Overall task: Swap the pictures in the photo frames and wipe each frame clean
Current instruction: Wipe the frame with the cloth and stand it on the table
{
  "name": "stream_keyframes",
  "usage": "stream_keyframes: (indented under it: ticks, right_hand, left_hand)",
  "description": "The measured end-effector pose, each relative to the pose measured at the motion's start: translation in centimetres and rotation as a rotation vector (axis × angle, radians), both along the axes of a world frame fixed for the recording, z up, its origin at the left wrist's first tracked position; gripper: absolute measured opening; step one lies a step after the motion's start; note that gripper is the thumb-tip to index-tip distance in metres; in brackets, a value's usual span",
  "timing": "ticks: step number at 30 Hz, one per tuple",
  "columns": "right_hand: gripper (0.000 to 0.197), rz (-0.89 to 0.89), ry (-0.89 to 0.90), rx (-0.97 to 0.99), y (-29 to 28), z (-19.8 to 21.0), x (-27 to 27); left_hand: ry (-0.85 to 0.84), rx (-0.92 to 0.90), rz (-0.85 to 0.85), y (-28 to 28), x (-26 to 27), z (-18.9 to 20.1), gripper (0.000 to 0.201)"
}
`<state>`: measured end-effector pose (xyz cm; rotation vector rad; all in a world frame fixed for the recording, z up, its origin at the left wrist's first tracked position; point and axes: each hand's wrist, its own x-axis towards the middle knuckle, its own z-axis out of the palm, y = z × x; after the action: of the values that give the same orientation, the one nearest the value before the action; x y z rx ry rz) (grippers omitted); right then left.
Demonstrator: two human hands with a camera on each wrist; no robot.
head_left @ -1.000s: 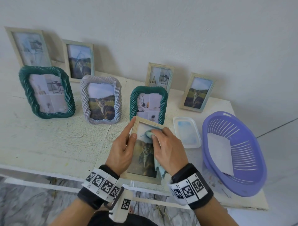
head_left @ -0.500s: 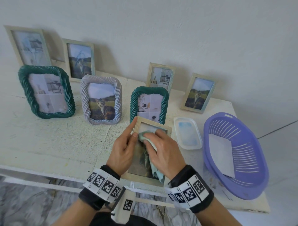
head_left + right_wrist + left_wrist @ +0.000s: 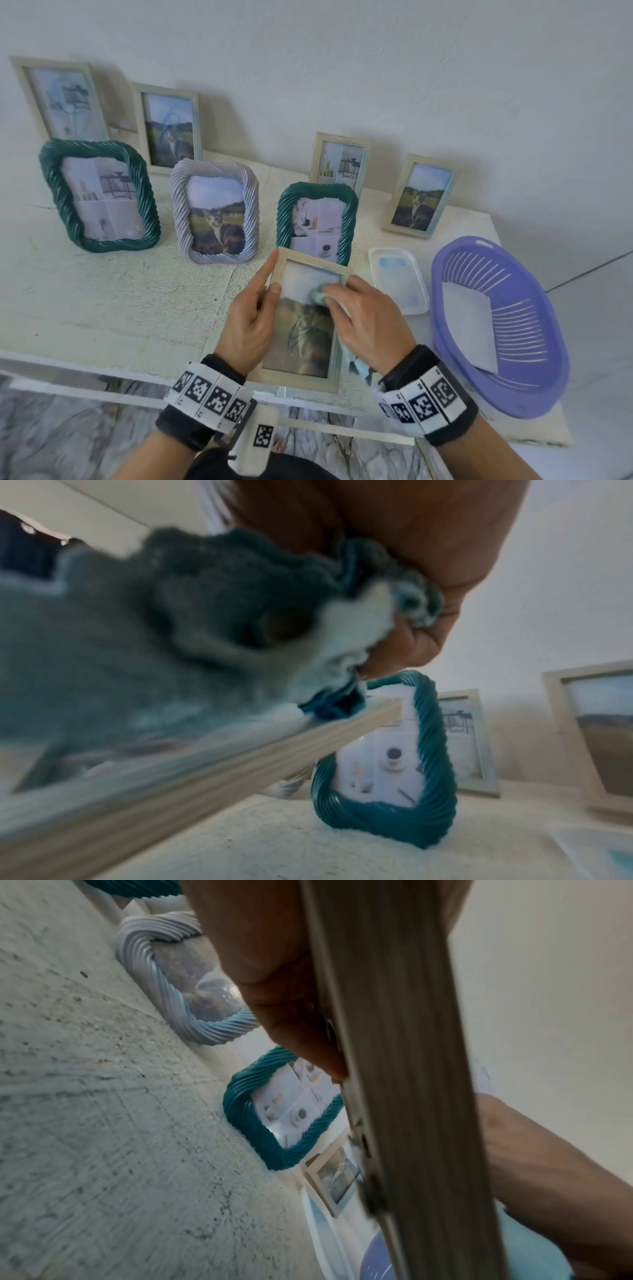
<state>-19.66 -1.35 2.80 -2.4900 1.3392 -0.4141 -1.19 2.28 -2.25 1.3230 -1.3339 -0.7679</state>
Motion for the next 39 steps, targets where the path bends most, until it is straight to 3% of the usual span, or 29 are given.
stream_keyframes:
  ticks: [4,7,10,15,21,24,27,33,39]
  right_hand:
    - [0.02,-0.126,-0.036,-0.122,0.2,-0.3,0.8]
    - [0.018,-0.048,-0.082,-0.026,1.8,-0.6,1.2]
    - [0.026,-0.006,0.007,0.031,1.8,-0.4,0.5]
    - [0.023,-0.151,-0.003,-0.067,-0.8,-0.1,0.7]
    - [0.027,0.031,-0.038,0.074,1.7,-0.7,0.9]
    - [0.024,-0.048,0.012,-0.013,0.1,-0.6,0.7]
    - [0.021,-0.117,-0.06,-0.096,-1.0,-0.5,1.6]
    - [0.03,0.139,-0.007,0.088,0.7,-0.6,1.5]
    - [0.019,-0.052,-0.08,-0.108,-1.0,-0.2,1.5]
  left_hand:
    - [0.025,-0.005,0.016,-0.3,-0.1,0.0,0.049]
    - [0.033,0.0,0.028,-0.6,0.3,-0.1,0.048]
    - [0.035,0.014,0.033,-0.4,0.3,-0.2,0.049]
    - [0.083,0.009,-0.001,-0.2,-0.4,-0.4,0.049]
    - [0.053,-0.004,0.024,-0.8,0.8,-0.3,0.051]
    - [0.046,0.001,0.015,-0.6,0.5,-0.6,0.05]
    - [0.05,-0.011,0.004,-0.5,0.1,-0.6,0.052]
    - [0.024,0.003,0.007,-0.2,0.6,-0.9,0.052]
    - [0.035,0.001,-0.006,-0.6,0.1,-0.5,0.052]
